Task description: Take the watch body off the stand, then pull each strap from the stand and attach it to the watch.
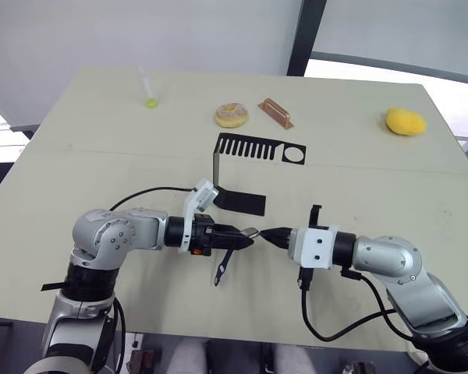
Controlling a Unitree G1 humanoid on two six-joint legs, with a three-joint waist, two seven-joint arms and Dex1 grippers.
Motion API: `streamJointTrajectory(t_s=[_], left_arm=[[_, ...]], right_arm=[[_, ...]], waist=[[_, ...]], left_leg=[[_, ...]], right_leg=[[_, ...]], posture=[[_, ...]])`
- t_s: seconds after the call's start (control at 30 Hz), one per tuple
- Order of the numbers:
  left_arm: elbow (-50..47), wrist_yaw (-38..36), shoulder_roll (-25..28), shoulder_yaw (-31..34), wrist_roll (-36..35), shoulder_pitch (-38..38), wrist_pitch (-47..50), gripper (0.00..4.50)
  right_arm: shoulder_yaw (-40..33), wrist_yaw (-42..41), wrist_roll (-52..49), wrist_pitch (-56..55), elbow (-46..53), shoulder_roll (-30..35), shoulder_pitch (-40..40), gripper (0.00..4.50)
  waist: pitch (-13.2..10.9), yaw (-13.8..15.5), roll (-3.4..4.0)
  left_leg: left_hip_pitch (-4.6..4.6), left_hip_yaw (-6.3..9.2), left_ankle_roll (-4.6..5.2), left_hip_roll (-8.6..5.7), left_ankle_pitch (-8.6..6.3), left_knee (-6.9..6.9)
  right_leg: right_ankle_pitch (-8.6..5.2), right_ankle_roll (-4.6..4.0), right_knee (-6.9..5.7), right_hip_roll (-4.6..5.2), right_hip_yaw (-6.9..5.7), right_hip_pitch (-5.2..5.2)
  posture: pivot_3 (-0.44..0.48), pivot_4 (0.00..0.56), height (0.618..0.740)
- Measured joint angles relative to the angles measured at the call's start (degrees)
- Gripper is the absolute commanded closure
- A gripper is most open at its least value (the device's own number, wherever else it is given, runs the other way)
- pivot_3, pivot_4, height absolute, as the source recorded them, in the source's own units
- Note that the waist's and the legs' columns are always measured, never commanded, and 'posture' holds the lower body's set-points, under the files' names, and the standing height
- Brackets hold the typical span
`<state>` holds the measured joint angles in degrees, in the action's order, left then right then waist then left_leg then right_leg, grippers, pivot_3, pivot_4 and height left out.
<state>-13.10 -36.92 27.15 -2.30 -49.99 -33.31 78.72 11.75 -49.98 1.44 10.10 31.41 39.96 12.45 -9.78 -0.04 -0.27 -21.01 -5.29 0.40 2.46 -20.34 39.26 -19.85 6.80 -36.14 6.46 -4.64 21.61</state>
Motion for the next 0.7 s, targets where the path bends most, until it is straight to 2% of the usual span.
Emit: streamJointTrajectory(t_s=[0.7], left_arm=[[0.0,0.0,0.0,0.0,0.1,0.0,0.0,2.91]], right_arm=[[1.1,0.0,1.6,0.8,-0.4,-1.0,1.0,4.5]], waist=[[0.0,0.0,0.0]], left_leg=[[0.0,0.0,0.0,0.0,0.0,0.0]], right_leg=[[0.0,0.0,0.0,0.0,0.0,0.0]], posture=[[0.0,0.15,0.74]])
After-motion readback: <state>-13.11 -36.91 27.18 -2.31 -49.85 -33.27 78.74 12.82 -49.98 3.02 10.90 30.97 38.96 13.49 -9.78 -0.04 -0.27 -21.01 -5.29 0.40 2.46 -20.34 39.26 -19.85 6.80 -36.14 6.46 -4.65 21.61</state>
